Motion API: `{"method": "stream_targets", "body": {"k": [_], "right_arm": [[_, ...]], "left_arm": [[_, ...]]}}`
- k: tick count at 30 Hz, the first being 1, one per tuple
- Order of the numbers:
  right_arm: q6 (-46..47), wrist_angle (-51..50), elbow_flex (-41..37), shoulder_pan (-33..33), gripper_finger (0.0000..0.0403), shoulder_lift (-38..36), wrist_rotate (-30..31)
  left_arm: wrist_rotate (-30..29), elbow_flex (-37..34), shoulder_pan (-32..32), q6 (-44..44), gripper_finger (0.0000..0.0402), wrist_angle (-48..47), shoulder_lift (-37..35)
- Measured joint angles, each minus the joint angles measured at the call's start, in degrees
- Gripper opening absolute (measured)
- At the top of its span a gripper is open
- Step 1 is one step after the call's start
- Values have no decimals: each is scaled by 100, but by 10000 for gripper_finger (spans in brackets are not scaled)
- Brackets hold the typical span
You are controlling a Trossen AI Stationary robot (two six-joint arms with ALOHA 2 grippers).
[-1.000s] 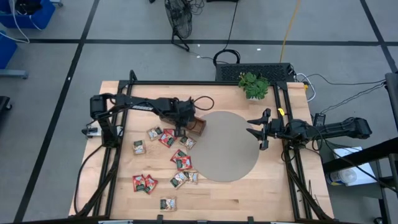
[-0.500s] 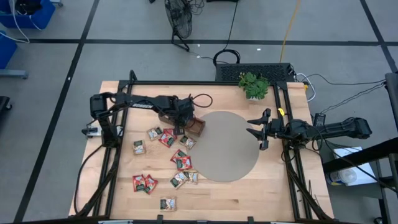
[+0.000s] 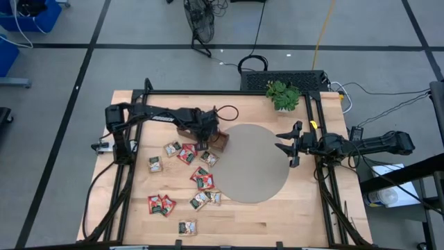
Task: Pick & Place Tea
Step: Put the red tea bag into the middle section of the wooden organizer
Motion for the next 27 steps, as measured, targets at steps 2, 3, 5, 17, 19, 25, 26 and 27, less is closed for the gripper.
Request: {"method": "stream_targets", "body": {"k": [2, 3, 5, 17, 19, 25, 26, 27], "right_arm": [[0, -1, 1, 0, 155, -2, 0], [0, 4, -1, 1, 155, -2, 0], [0, 4, 1, 0, 155, -2, 0], [0, 7, 1, 1, 155, 0, 0], [0, 7, 1, -1, 155, 0, 0], [0, 7, 0, 0, 155, 0, 0], [0, 7, -1, 1, 155, 0, 0], [0, 7, 1, 1, 155, 0, 0]], "left_arm": [[-303, -12, -64, 9, 1, -28, -38], [-453, -14, -102, 40, 1, -21, -44], [-732, -14, -182, 82, 3, 71, -44], [-2310, -12, -562, 310, 3, 253, -53], [-2467, -12, -595, 325, 4, 300, -53], [-2469, -12, -617, 338, 11, 364, -53], [-2451, -12, -622, 338, 8, 364, -53], [-2401, -12, -621, 338, 5, 366, -55]]}}
